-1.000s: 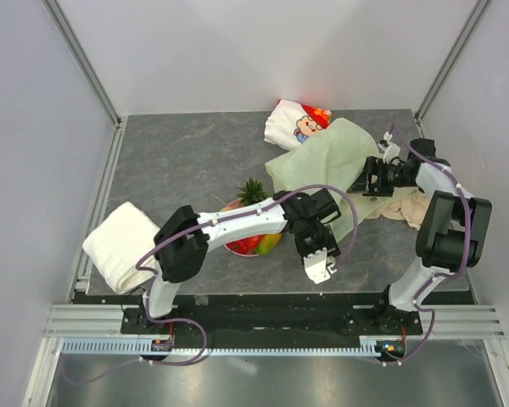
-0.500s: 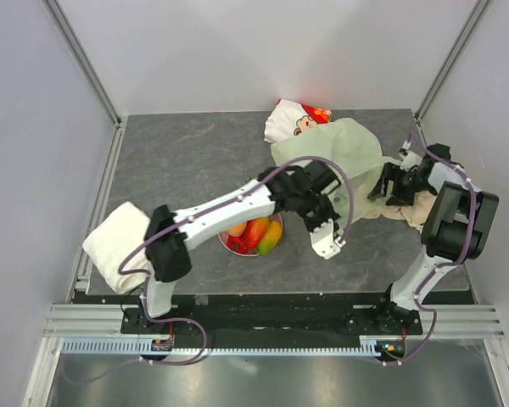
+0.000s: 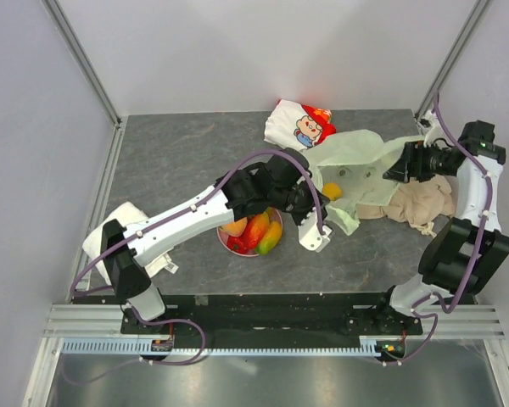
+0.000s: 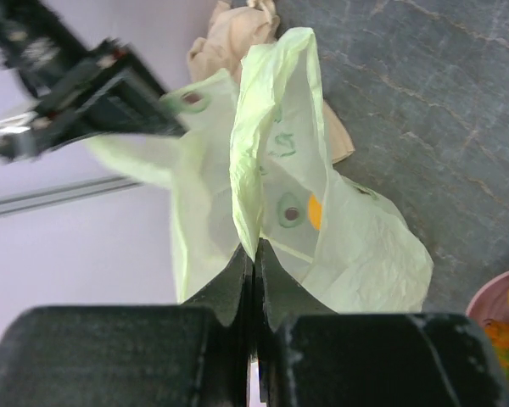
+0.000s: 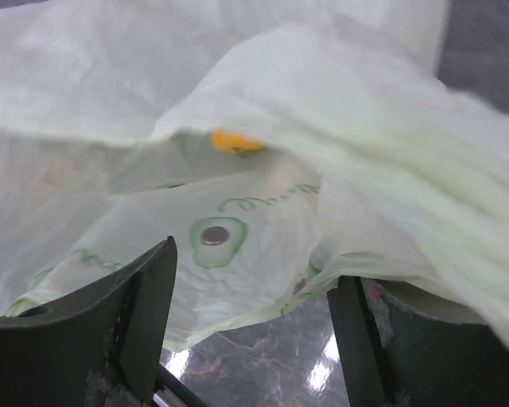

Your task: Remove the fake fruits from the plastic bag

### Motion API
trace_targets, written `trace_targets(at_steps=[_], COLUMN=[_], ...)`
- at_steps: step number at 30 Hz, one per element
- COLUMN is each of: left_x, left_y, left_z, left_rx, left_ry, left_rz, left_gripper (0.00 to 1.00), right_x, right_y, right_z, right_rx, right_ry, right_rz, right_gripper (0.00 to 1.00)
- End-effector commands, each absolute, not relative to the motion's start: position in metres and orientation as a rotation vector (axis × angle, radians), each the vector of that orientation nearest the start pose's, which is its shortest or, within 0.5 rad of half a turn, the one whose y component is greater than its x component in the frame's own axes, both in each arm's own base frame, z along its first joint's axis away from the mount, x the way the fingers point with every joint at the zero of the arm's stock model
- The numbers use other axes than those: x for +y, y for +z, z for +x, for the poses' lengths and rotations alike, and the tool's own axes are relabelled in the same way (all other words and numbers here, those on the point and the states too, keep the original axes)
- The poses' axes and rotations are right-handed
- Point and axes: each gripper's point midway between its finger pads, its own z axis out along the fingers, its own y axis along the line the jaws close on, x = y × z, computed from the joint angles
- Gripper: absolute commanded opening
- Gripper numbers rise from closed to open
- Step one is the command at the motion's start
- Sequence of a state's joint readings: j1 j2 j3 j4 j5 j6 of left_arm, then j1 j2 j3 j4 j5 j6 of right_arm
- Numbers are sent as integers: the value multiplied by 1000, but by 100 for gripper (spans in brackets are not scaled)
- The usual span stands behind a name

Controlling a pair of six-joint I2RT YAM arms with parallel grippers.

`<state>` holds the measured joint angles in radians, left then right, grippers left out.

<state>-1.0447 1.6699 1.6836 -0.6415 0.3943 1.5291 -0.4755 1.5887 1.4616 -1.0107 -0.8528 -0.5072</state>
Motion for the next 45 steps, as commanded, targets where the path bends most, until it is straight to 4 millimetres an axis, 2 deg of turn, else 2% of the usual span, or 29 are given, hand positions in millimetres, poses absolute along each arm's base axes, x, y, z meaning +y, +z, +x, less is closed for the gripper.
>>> trace_targets(at_steps=[1, 4, 6, 9, 10, 12, 13, 16, 17, 18, 20, 22, 23, 24, 26, 28, 30, 31, 32, 33, 34, 35, 36, 37, 38, 39, 40, 41, 45], left_x=[-441, -437, -435, -436, -437, -439, -440, -442, -442, -441, -441, -441, -440, -441, -441, -442, -443, -443, -443, -441, -441, -440, -439, -438, -438, -437, -438, -438, -438], left_y=[271, 263, 261, 261, 262, 262, 263, 264, 267, 268, 271, 274, 275, 276, 279, 283, 287, 287, 287, 286, 284, 285, 281, 281, 281, 281, 282, 283, 286], left_z=[215, 210, 210, 208, 208, 209, 209, 212, 215, 216, 222, 227, 230, 231, 234, 235, 235, 236, 236, 236, 235, 235, 234, 235, 235, 236, 236, 237, 239], left_rx=[427, 453, 480, 505, 507, 528, 524, 528, 527, 530, 543, 565, 573, 570, 571, 570, 564, 569, 570, 572, 575, 578, 588, 596, 604, 621, 625, 631, 646], left_ry=[-228, -264, -279, -302, -307, -323, -322, -321, -311, -304, -293, -282, -280, -278, -279, -283, -288, -291, -294, -294, -296, -295, -301, -301, -302, -306, -307, -304, -289], left_rz=[2120, 2131, 2129, 2122, 2119, 2112, 2110, 2107, 2101, 2098, 2090, 2078, 2073, 2071, 2063, 2048, 2036, 2033, 2032, 2033, 2037, 2035, 2040, 2037, 2033, 2026, 2020, 2016, 2005], left_gripper=[2, 2, 2, 2, 2, 2, 2, 2, 2, 2, 2, 2, 2, 2, 2, 2, 2, 2, 2, 2, 2, 2, 2, 2, 2, 2, 2, 2, 2], right_x=[23, 50, 62, 68, 68, 70, 70, 52, 30, 19, -12, -31, -53, -61, -66, -49, -16, 21, 37, 52, 84, 90, 93, 111, 114, 120, 121, 120, 114], right_y=[226, 216, 203, 196, 196, 204, 218, 240, 249, 253, 253, 247, 245, 250, 281, 309, 323, 321, 321, 302, 302, 306, 277, 271, 266, 245, 235, 236, 220], right_z=[323, 297, 285, 292, 307, 316, 323, 318, 323, 322, 315, 311, 307, 304, 296, 292, 296, 294, 303, 306, 300, 325, 326, 325, 337, 338, 348, 361, 390], right_rx=[2133, 2120, 2151, 2160, 2127, 2099, 2063, 2046, 2060, 2083, 2176, 2274, 2310, 2295, 2151, 2072, 1985, 1958, 1920, 1961, 1998, 1903, 1973, 1956, 1930, 1963, 1980, 1962, 1972], right_ry=[916, 957, 966, 938, 884, 850, 824, 842, 798, 786, 743, 712, 639, 623, 575, 580, 671, 748, 746, 780, 865, 782, 750, 727, 668, 660, 635, 616, 538], right_rz=[-625, -858, -929, -915, -923, -935, -946, -891, -823, -775, -629, -470, -389, -355, -430, -502, -598, -719, -784, -793, -750, -780, -753, -817, -831, -838, -817, -770, -711], right_gripper=[77, 76, 75, 73, 73, 73, 76, 81, 84, 97, 98, 98, 98, 98, 98, 98, 98, 95, 91, 86, 86, 86, 86, 87, 87, 89, 89, 89, 91])
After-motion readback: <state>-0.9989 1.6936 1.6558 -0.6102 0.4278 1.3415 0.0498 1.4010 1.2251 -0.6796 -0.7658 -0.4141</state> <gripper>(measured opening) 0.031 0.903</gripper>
